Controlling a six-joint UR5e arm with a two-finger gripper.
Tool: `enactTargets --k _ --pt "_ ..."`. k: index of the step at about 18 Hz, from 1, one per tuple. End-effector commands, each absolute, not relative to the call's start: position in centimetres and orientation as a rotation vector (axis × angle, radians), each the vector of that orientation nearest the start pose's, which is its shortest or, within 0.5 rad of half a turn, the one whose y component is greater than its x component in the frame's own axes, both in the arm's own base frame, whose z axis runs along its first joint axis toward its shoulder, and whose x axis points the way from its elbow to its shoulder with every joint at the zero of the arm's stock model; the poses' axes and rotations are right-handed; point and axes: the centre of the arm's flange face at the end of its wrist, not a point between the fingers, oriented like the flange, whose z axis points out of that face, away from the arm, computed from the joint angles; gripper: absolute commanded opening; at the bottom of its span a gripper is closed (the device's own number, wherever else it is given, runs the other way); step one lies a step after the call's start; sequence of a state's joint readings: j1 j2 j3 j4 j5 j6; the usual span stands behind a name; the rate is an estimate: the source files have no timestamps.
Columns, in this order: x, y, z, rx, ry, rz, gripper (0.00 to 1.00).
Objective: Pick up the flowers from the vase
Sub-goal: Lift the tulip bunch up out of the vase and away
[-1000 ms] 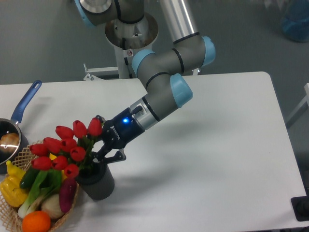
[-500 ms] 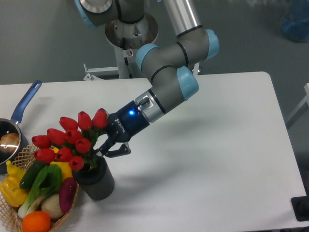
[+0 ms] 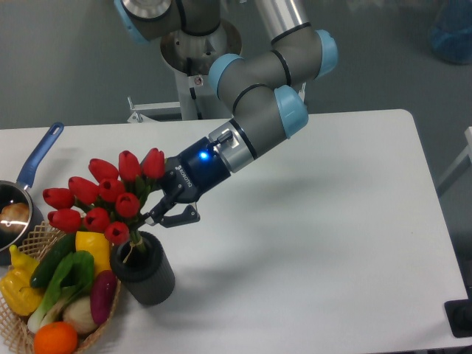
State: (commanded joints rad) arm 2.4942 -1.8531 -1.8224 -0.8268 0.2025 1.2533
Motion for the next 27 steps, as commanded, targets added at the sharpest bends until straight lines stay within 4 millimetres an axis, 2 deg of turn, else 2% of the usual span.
enactTargets --k 8,11,15,20,25,27 --pt "-30.9 51.3 40.4 -1.726 0.402 -0.518 0.44" --pt "-31.7 50.2 42.1 -1.675 0.362 -0.538 0.43" --pt "-31.8 49.9 42.5 -1.669 0.355 -0.537 0.43" --pt "-30.8 49.9 43.8 -1.655 0.37 -0.542 0.42" --pt "-31.0 49.9 44.5 -1.644 0.356 -0.558 0.42" --pt "-31.3 50.1 45.5 -1.642 0.358 -0.552 0.42"
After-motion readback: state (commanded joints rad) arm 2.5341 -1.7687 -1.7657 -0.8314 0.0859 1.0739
